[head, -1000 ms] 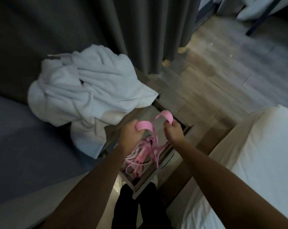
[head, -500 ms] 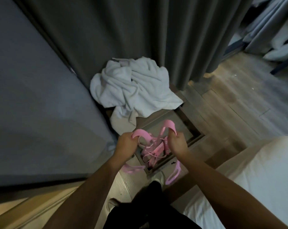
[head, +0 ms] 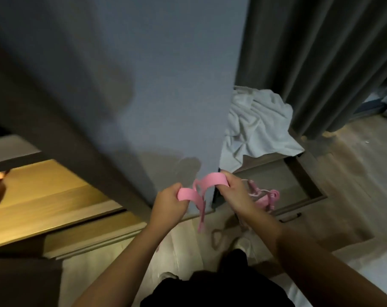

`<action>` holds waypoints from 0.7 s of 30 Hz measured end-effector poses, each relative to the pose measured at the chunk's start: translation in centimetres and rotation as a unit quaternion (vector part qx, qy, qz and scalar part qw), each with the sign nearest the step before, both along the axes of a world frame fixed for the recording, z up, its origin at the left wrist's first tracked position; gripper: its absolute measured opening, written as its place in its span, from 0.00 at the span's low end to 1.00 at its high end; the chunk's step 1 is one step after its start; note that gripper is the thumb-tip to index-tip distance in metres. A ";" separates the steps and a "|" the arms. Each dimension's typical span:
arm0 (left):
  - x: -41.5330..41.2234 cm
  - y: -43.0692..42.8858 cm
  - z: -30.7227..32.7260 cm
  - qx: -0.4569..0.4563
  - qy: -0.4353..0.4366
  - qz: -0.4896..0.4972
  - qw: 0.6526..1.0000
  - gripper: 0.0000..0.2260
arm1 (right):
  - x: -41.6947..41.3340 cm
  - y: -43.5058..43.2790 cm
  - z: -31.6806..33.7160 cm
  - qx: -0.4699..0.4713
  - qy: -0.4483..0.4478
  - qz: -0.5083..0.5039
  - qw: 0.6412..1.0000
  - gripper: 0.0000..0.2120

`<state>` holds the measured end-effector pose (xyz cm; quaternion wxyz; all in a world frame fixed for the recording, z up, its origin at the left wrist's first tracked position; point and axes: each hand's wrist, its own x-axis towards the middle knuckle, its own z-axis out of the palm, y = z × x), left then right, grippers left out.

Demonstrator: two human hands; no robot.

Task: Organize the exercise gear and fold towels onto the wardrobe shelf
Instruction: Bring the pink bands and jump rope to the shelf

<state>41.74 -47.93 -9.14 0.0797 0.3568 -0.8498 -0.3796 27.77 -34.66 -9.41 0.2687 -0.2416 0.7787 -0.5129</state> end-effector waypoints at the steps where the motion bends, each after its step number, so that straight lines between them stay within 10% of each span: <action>1: 2.0 -0.9 0.2 0.003 -0.004 0.016 1.000 0.06 | 1.8 -1.1 0.2 0.004 0.010 0.023 1.000 0.04; 21: 27.2 -13.6 -0.3 0.075 0.094 0.407 0.905 0.14 | 24.5 -22.5 1.5 0.025 -0.004 0.283 0.959 0.08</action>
